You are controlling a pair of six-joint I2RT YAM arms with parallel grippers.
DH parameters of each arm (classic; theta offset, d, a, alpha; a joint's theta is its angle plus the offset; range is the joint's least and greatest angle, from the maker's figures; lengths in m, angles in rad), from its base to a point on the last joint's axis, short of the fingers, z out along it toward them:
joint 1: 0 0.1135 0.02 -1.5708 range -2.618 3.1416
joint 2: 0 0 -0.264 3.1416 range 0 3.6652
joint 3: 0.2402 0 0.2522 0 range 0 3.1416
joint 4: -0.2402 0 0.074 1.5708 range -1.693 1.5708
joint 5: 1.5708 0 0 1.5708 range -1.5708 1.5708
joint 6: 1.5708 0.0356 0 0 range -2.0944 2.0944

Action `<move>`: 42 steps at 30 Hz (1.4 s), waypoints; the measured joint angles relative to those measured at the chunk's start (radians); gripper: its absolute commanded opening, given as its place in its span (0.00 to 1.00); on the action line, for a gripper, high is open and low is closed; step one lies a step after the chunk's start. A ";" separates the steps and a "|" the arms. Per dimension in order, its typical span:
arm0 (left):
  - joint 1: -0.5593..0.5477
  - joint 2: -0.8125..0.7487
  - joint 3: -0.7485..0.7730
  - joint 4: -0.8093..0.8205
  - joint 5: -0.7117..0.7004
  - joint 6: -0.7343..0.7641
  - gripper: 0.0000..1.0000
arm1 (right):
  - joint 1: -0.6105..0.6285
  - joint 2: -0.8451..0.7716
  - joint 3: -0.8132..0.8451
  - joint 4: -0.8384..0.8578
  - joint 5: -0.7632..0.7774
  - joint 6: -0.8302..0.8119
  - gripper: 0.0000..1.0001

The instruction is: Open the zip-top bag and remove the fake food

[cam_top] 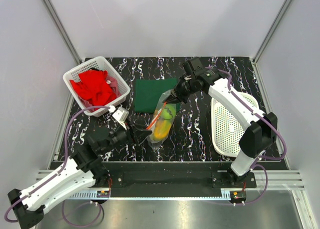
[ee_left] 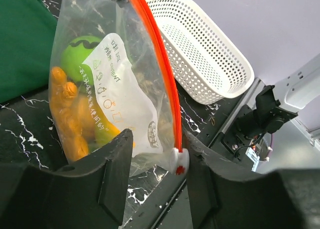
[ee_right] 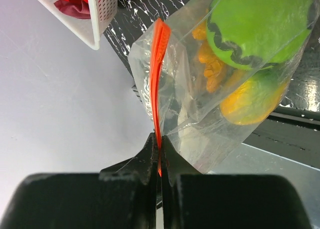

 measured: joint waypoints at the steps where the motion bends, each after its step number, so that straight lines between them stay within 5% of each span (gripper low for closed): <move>1: 0.000 0.005 -0.006 0.011 0.000 0.000 0.57 | -0.001 -0.001 -0.005 0.005 -0.004 0.007 0.00; 5: 0.000 0.016 -0.017 0.037 0.006 -0.009 0.61 | -0.009 -0.002 -0.010 0.016 -0.014 0.034 0.00; 8: 0.000 0.013 -0.031 0.050 0.012 -0.025 0.46 | -0.014 -0.002 -0.010 0.028 -0.017 0.048 0.00; 16: 0.000 -0.025 -0.086 0.074 0.013 -0.066 0.43 | -0.023 -0.003 -0.033 0.061 -0.036 0.090 0.00; 23: 0.000 0.006 -0.102 0.139 0.003 -0.097 0.01 | -0.023 -0.024 -0.079 0.092 -0.043 0.116 0.00; 27: -0.001 0.017 -0.102 0.150 0.002 -0.098 0.00 | -0.024 -0.040 -0.093 0.103 -0.041 0.115 0.01; 29: -0.001 0.011 -0.101 0.145 0.000 -0.093 0.00 | -0.025 -0.051 -0.105 0.107 -0.034 0.105 0.13; 33: -0.001 0.012 -0.068 0.095 0.003 -0.060 0.00 | -0.029 -0.068 -0.115 0.103 -0.045 0.016 0.69; 37: -0.001 0.071 0.020 0.017 0.019 -0.024 0.00 | -0.029 -0.058 -0.011 0.008 -0.051 -0.262 0.84; 42: 0.001 0.186 0.152 -0.097 0.063 0.038 0.00 | -0.023 -0.105 0.080 -0.092 -0.019 -0.594 0.88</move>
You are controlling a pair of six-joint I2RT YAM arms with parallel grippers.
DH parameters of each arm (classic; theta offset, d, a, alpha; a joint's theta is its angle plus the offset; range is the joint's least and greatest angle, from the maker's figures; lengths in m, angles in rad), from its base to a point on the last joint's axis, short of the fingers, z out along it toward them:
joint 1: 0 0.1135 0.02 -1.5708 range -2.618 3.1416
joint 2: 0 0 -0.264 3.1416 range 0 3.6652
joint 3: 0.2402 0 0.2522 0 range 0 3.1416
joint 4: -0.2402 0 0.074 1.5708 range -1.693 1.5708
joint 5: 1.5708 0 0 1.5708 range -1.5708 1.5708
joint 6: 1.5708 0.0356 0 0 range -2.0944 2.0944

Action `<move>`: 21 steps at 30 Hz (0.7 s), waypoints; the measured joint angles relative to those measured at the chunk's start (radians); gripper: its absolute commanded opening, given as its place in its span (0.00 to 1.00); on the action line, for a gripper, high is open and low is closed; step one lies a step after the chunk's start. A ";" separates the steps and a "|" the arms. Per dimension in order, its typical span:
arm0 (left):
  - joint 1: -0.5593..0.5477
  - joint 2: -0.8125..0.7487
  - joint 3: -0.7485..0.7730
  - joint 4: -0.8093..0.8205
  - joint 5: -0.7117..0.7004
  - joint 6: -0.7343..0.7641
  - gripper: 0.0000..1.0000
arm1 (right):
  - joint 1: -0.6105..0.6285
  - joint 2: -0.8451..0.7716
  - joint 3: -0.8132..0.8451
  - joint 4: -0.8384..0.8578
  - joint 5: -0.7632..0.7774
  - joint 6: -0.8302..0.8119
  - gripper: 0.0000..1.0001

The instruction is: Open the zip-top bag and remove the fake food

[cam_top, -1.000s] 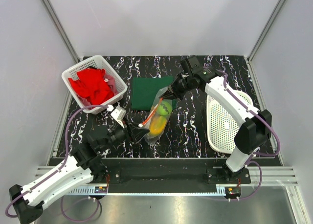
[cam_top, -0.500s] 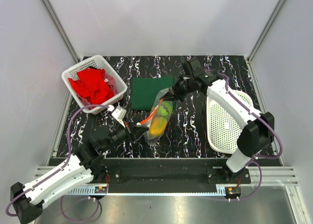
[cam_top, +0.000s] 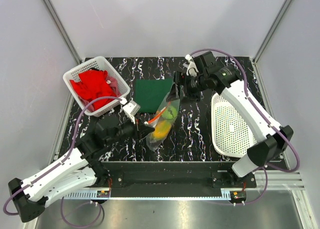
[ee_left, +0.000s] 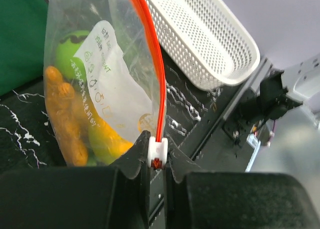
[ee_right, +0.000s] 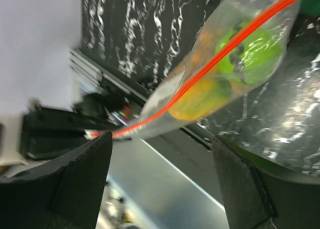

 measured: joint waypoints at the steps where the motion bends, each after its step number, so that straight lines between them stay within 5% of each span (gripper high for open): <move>1: 0.002 0.017 0.022 -0.021 0.014 0.016 0.00 | 0.006 -0.016 0.000 -0.017 0.013 -0.056 0.91; 11: 0.124 0.121 0.185 -0.162 0.238 0.145 0.00 | 0.171 -0.243 -0.136 0.148 -0.043 -0.452 1.00; 21: 0.147 0.205 0.279 -0.215 0.418 0.208 0.00 | 0.171 -0.156 -0.161 0.338 -0.305 -0.667 0.86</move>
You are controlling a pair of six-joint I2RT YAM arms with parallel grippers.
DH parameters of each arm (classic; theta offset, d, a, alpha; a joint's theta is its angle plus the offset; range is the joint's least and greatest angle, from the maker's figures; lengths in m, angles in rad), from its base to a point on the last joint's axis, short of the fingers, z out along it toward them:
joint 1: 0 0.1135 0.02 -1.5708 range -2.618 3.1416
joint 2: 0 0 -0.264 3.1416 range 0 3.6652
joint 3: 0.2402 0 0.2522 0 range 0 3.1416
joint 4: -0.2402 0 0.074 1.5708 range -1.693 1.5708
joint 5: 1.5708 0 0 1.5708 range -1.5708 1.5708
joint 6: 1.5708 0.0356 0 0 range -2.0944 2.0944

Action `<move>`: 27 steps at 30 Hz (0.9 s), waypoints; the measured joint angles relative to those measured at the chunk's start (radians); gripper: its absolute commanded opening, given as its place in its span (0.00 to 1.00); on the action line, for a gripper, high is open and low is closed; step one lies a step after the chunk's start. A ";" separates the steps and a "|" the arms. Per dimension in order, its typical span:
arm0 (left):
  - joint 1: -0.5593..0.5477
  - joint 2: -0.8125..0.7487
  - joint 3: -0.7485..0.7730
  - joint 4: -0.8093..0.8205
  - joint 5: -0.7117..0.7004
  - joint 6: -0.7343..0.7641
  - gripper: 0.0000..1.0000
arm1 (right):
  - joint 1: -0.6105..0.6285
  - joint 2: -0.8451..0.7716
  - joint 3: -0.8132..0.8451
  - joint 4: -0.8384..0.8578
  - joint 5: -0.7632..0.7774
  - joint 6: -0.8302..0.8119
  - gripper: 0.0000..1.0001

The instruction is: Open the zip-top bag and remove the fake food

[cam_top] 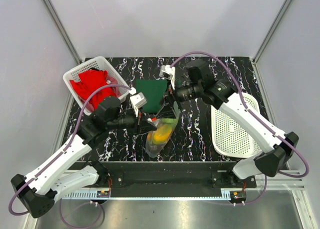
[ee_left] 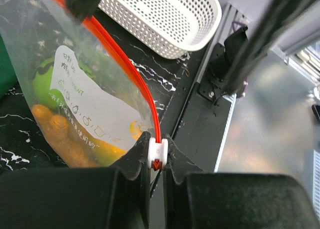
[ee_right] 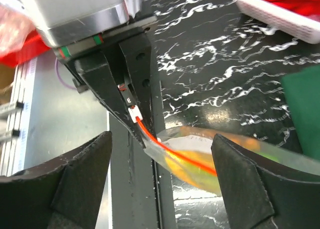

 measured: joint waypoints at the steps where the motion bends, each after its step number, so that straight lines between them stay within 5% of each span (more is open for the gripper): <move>1: 0.005 0.006 0.008 -0.012 0.014 0.010 0.00 | 0.000 0.014 -0.004 0.006 -0.020 -0.017 0.82; 16: 0.062 0.057 0.097 -0.087 0.119 0.070 0.00 | 0.024 0.072 -0.049 0.055 -0.182 -0.089 0.61; 20: 0.064 0.067 0.102 -0.089 0.134 0.073 0.00 | 0.033 0.085 -0.080 0.063 -0.180 -0.086 0.34; 22: 0.068 0.068 0.102 -0.103 0.130 0.076 0.00 | 0.035 0.087 -0.083 0.061 -0.183 -0.078 0.12; 24: 0.073 0.067 0.102 -0.105 0.131 0.074 0.24 | 0.038 0.087 -0.083 0.066 -0.174 -0.069 0.00; 26: 0.073 0.058 0.102 -0.105 0.120 0.066 0.55 | 0.040 0.087 -0.084 0.067 -0.168 -0.057 0.00; 27: 0.074 0.049 0.101 -0.101 0.113 0.061 0.59 | 0.041 0.087 -0.085 0.068 -0.156 -0.053 0.00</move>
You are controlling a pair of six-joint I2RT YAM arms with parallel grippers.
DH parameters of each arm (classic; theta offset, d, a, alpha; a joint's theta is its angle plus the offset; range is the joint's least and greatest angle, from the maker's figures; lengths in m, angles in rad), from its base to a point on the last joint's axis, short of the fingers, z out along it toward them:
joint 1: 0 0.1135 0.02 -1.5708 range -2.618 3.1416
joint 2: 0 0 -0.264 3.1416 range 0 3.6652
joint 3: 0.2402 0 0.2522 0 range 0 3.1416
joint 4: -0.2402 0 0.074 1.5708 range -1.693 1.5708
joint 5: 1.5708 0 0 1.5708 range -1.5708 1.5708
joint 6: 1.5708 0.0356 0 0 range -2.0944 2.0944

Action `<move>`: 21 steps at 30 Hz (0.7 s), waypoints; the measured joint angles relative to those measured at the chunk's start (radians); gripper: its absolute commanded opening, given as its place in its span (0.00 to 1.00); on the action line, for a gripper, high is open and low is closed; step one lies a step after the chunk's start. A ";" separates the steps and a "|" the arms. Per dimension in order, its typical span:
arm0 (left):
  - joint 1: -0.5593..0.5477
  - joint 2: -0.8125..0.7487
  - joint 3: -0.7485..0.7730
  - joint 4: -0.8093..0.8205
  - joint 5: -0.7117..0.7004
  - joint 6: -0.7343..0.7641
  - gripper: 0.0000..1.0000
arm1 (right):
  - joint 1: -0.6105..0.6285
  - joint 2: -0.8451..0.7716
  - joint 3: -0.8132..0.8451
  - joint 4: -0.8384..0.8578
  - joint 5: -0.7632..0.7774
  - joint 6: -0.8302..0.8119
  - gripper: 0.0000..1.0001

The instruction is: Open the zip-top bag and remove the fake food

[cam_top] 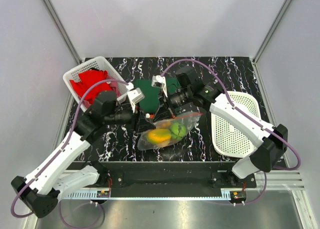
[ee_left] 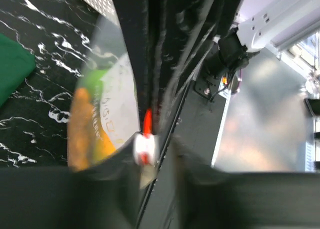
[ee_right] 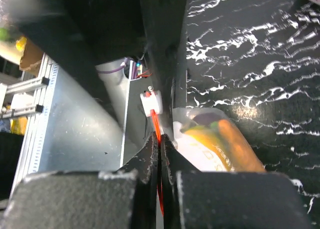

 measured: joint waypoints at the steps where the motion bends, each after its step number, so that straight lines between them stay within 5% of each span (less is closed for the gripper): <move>1: 0.000 -0.015 -0.008 0.016 -0.006 -0.007 0.61 | 0.000 0.000 -0.002 0.001 0.012 0.010 0.00; 12: 0.001 -0.282 -0.337 0.329 -0.093 -0.238 0.56 | 0.000 -0.039 -0.126 0.114 0.045 0.141 0.00; 21: 0.001 -0.290 -0.420 0.488 -0.176 -0.321 0.35 | 0.000 -0.065 -0.131 0.167 0.045 0.196 0.00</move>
